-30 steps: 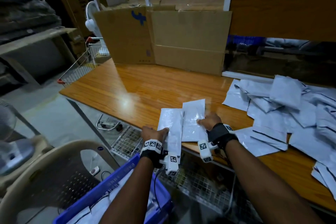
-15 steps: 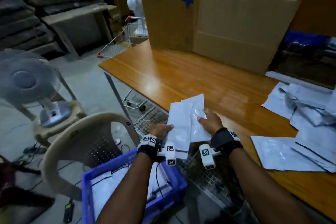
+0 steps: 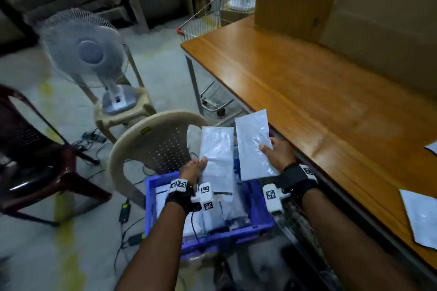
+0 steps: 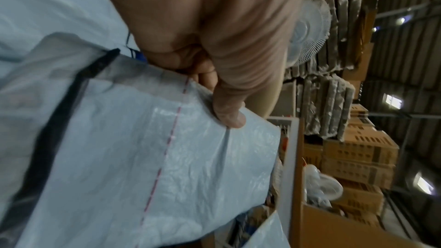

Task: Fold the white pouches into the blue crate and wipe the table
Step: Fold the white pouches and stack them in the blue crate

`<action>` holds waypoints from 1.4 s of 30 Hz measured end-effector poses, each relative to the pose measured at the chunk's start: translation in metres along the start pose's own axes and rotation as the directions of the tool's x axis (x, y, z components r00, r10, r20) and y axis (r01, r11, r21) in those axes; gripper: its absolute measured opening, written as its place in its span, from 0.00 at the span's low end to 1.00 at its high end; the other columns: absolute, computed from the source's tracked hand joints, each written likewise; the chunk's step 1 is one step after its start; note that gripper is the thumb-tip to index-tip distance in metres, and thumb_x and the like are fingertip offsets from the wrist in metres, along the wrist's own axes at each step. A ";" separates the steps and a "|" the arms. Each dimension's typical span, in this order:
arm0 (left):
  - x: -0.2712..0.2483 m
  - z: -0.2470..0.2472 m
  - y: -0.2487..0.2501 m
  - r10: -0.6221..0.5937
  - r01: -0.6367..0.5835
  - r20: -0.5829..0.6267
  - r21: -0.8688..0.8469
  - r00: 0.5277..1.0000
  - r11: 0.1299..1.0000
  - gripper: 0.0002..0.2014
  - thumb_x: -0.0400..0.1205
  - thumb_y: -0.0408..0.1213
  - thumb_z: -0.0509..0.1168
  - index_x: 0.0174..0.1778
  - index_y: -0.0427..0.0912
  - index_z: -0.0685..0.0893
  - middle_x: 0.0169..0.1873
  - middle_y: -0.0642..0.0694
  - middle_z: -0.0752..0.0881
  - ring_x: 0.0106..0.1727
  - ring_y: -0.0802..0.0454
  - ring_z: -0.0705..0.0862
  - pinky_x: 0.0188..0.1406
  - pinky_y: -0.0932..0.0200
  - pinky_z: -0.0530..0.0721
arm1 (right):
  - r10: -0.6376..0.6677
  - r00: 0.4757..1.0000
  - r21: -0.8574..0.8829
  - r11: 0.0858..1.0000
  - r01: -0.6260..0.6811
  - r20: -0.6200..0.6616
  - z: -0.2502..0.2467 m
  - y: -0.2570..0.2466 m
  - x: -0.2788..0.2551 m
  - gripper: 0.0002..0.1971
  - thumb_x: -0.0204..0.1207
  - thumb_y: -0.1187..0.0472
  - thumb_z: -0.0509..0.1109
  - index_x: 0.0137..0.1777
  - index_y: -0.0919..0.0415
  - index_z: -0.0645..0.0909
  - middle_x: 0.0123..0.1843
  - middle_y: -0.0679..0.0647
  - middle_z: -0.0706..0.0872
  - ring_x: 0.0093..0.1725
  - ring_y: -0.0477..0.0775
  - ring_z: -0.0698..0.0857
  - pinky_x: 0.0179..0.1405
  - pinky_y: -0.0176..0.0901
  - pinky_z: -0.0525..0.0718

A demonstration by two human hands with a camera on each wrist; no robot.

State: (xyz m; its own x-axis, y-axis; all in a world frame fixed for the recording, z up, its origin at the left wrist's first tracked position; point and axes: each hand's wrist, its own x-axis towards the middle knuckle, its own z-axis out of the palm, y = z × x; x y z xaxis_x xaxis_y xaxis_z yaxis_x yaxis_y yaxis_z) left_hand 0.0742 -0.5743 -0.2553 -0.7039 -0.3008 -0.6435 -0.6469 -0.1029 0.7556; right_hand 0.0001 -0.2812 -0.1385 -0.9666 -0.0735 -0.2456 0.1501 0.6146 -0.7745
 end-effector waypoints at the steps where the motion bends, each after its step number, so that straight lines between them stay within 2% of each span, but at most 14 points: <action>1: 0.005 -0.018 -0.012 -0.027 0.027 -0.018 -0.001 0.999 1.000 0.33 0.58 0.65 0.76 0.52 0.45 0.87 0.57 0.39 0.89 0.60 0.36 0.87 0.65 0.36 0.84 | 0.000 1.000 -0.004 1.000 0.000 0.008 0.010 0.000 0.002 0.12 0.78 0.57 0.73 0.56 0.64 0.86 0.53 0.60 0.91 0.50 0.58 0.88 0.47 0.46 0.81; 6: -0.012 -0.082 -0.056 -0.159 0.163 -0.087 0.038 0.983 0.986 0.16 0.80 0.55 0.70 0.52 0.47 0.86 0.54 0.44 0.88 0.48 0.47 0.87 0.60 0.45 0.87 | 0.067 0.992 -0.072 0.996 -0.059 0.111 0.063 0.020 0.008 0.10 0.77 0.60 0.74 0.50 0.68 0.86 0.45 0.57 0.87 0.45 0.55 0.84 0.36 0.40 0.70; 10: -0.003 -0.110 -0.105 -0.291 0.296 -0.086 0.053 0.953 0.954 0.17 0.82 0.56 0.67 0.55 0.46 0.83 0.47 0.48 0.85 0.45 0.48 0.85 0.58 0.46 0.87 | 0.209 0.951 -0.162 0.971 -0.175 0.226 0.110 0.050 0.010 0.16 0.77 0.57 0.74 0.32 0.66 0.79 0.35 0.64 0.83 0.41 0.61 0.84 0.32 0.47 0.70; 12: 0.003 -0.114 -0.124 -0.318 0.329 -0.103 0.127 0.943 0.936 0.19 0.81 0.58 0.66 0.58 0.47 0.82 0.46 0.50 0.84 0.43 0.52 0.84 0.61 0.45 0.87 | 0.252 0.927 -0.210 0.958 -0.197 0.278 0.137 0.066 0.010 0.14 0.78 0.57 0.73 0.38 0.68 0.82 0.41 0.68 0.86 0.47 0.66 0.86 0.35 0.46 0.71; 16: -0.003 -0.115 -0.136 -0.270 0.327 -0.196 0.376 0.943 0.867 0.11 0.89 0.51 0.58 0.53 0.50 0.80 0.36 0.46 0.81 0.30 0.52 0.77 0.34 0.63 0.85 | 0.312 0.880 -0.279 0.935 -0.218 0.357 0.194 0.088 0.009 0.14 0.81 0.58 0.69 0.57 0.69 0.86 0.58 0.66 0.88 0.59 0.64 0.85 0.47 0.43 0.78; 18: -0.003 -0.120 -0.144 -0.253 0.322 -0.210 0.435 0.944 0.841 0.14 0.91 0.49 0.54 0.45 0.48 0.79 0.30 0.49 0.77 0.27 0.55 0.77 0.36 0.65 0.84 | 0.335 0.856 -0.322 0.922 -0.213 0.394 0.219 0.096 0.007 0.16 0.81 0.56 0.68 0.61 0.68 0.85 0.63 0.64 0.86 0.62 0.64 0.84 0.50 0.41 0.77; 20: 0.002 -0.127 -0.151 -0.214 0.294 -0.210 0.526 0.954 0.798 0.18 0.92 0.48 0.50 0.38 0.48 0.75 0.30 0.49 0.76 0.20 0.65 0.77 0.23 0.75 0.75 | 0.338 0.843 -0.321 0.923 -0.211 0.419 0.242 0.101 0.006 0.15 0.82 0.56 0.68 0.59 0.67 0.84 0.62 0.65 0.85 0.62 0.64 0.83 0.50 0.42 0.76; 24: 0.028 -0.141 -0.167 -0.242 0.320 -0.212 0.694 0.947 0.645 0.17 0.89 0.47 0.54 0.59 0.38 0.81 0.59 0.31 0.86 0.51 0.37 0.89 0.48 0.54 0.85 | 0.358 0.826 -0.286 0.925 -0.250 0.436 0.288 0.112 0.007 0.15 0.81 0.54 0.68 0.36 0.59 0.71 0.38 0.53 0.77 0.47 0.58 0.77 0.45 0.42 0.71; 26: 0.040 -0.143 -0.173 -0.243 0.325 -0.222 0.747 0.944 0.580 0.19 0.84 0.40 0.65 0.68 0.34 0.76 0.66 0.32 0.83 0.63 0.35 0.85 0.59 0.47 0.84 | 0.354 0.818 -0.256 0.931 -0.261 0.453 0.304 0.111 0.007 0.11 0.81 0.53 0.67 0.41 0.59 0.77 0.42 0.53 0.80 0.51 0.59 0.79 0.50 0.44 0.75; 29: 0.046 -0.136 -0.179 -0.203 0.336 -0.269 0.685 0.941 0.647 0.28 0.74 0.33 0.75 0.69 0.36 0.74 0.66 0.37 0.82 0.67 0.38 0.83 0.60 0.47 0.81 | 0.373 0.830 -0.243 0.925 -0.294 0.414 0.319 0.119 0.009 0.21 0.80 0.54 0.68 0.67 0.69 0.79 0.65 0.64 0.83 0.65 0.66 0.81 0.66 0.50 0.78; 31: 0.053 -0.131 -0.186 -0.071 0.250 -0.270 0.720 0.960 0.647 0.22 0.80 0.33 0.69 0.70 0.36 0.76 0.67 0.38 0.82 0.68 0.39 0.83 0.62 0.47 0.81 | 0.406 0.839 -0.264 0.908 -0.326 0.363 0.320 0.127 0.011 0.20 0.80 0.55 0.68 0.66 0.67 0.81 0.67 0.64 0.84 0.65 0.66 0.82 0.66 0.48 0.78; 34: 0.062 -0.127 -0.185 -0.111 0.317 -0.383 0.529 0.917 0.787 0.17 0.88 0.34 0.56 0.73 0.35 0.77 0.70 0.37 0.81 0.71 0.40 0.81 0.65 0.51 0.79 | 0.421 0.839 -0.243 0.903 -0.353 0.344 0.317 0.141 0.012 0.14 0.79 0.54 0.68 0.56 0.64 0.84 0.60 0.63 0.87 0.60 0.65 0.84 0.59 0.46 0.80; 37: 0.071 -0.124 -0.191 -0.123 0.333 -0.420 0.474 0.899 0.815 0.21 0.89 0.40 0.59 0.77 0.34 0.75 0.74 0.35 0.78 0.74 0.39 0.77 0.70 0.55 0.74 | 0.418 0.844 -0.203 0.907 -0.368 0.336 0.312 0.147 0.013 0.08 0.79 0.55 0.69 0.43 0.58 0.79 0.53 0.61 0.86 0.57 0.64 0.84 0.49 0.41 0.74; 42: 0.069 -0.102 -0.179 -0.050 0.219 -0.362 0.443 0.931 0.869 0.37 0.84 0.46 0.67 0.87 0.42 0.59 0.86 0.42 0.57 0.86 0.44 0.58 0.85 0.51 0.57 | 0.404 0.866 -0.100 0.914 -0.393 0.294 0.306 0.150 0.015 0.12 0.79 0.56 0.70 0.54 0.65 0.83 0.52 0.59 0.86 0.51 0.60 0.83 0.47 0.39 0.73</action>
State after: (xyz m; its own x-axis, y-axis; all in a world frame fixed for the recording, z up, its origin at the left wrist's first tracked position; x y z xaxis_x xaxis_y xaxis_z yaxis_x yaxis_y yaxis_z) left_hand 0.1712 -0.6732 -0.4229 -0.5166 -0.6183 -0.5923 -0.8465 0.2651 0.4616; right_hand 0.0714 -0.4306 -0.4369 -0.7156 -0.0458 -0.6970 0.4958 0.6695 -0.5531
